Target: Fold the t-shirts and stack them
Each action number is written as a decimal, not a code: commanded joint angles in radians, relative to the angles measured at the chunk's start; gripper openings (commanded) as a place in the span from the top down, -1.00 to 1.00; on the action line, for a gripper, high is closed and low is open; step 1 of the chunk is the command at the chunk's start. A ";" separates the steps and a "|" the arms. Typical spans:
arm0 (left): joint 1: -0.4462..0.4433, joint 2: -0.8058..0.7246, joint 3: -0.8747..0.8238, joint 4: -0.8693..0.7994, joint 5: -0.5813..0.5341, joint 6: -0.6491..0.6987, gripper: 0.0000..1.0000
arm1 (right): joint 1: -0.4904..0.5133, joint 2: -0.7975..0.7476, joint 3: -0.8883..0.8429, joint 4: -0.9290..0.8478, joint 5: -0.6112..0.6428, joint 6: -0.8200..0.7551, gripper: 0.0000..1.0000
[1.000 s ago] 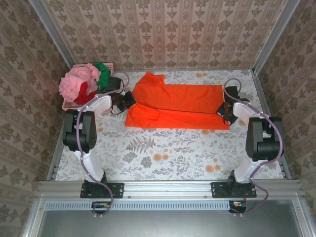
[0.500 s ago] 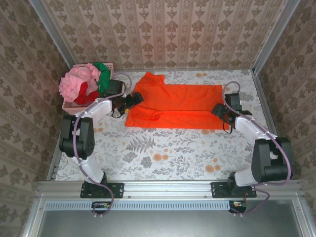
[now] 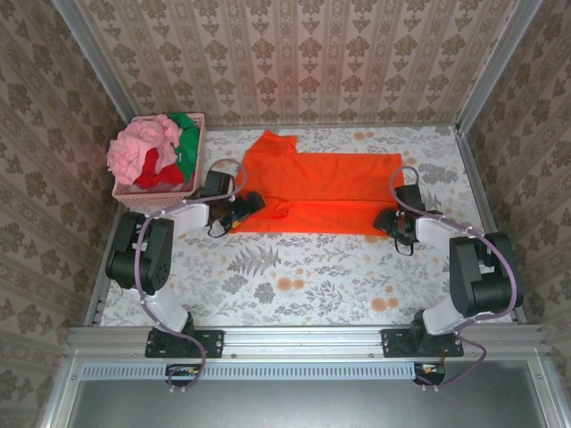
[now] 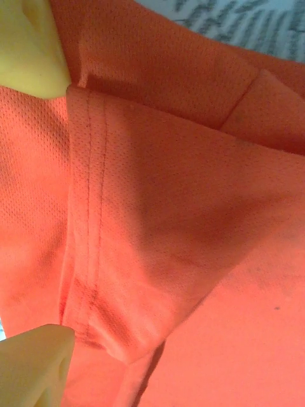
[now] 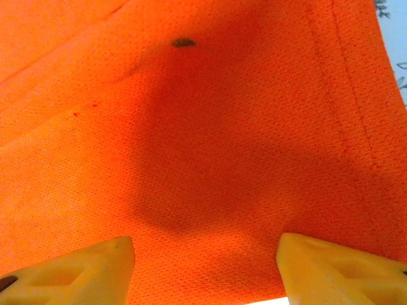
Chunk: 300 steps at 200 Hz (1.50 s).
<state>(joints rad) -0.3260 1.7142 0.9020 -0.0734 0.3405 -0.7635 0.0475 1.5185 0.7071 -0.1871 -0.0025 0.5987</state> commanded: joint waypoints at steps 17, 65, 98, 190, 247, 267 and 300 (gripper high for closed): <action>-0.009 -0.092 -0.195 -0.031 -0.007 -0.031 -0.87 | -0.003 -0.118 -0.149 -0.086 -0.045 0.053 -0.27; -0.040 -0.280 -0.350 -0.114 -0.031 -0.058 -0.88 | -0.003 -0.363 -0.272 -0.222 -0.058 0.083 -0.28; -0.040 -0.367 -0.235 -0.226 -0.073 0.059 -0.92 | -0.003 -0.479 -0.228 -0.265 -0.077 0.046 -0.38; 0.085 0.057 0.413 -0.278 -0.027 0.708 -0.82 | -0.001 -0.268 0.084 -0.146 -0.111 -0.050 -0.54; 0.086 0.498 0.938 -0.618 -0.017 1.003 -0.40 | 0.000 -0.276 0.039 -0.138 -0.099 -0.041 -0.55; 0.087 0.622 1.094 -0.696 -0.051 1.021 -0.34 | -0.001 -0.295 0.015 -0.138 -0.095 -0.035 -0.56; 0.088 0.815 1.394 -0.895 -0.079 1.039 -0.27 | -0.001 -0.317 -0.003 -0.146 -0.089 -0.038 -0.56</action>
<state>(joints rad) -0.2405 2.4432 2.1204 -0.7513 0.2840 0.2085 0.0475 1.2354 0.7216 -0.3332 -0.0910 0.5678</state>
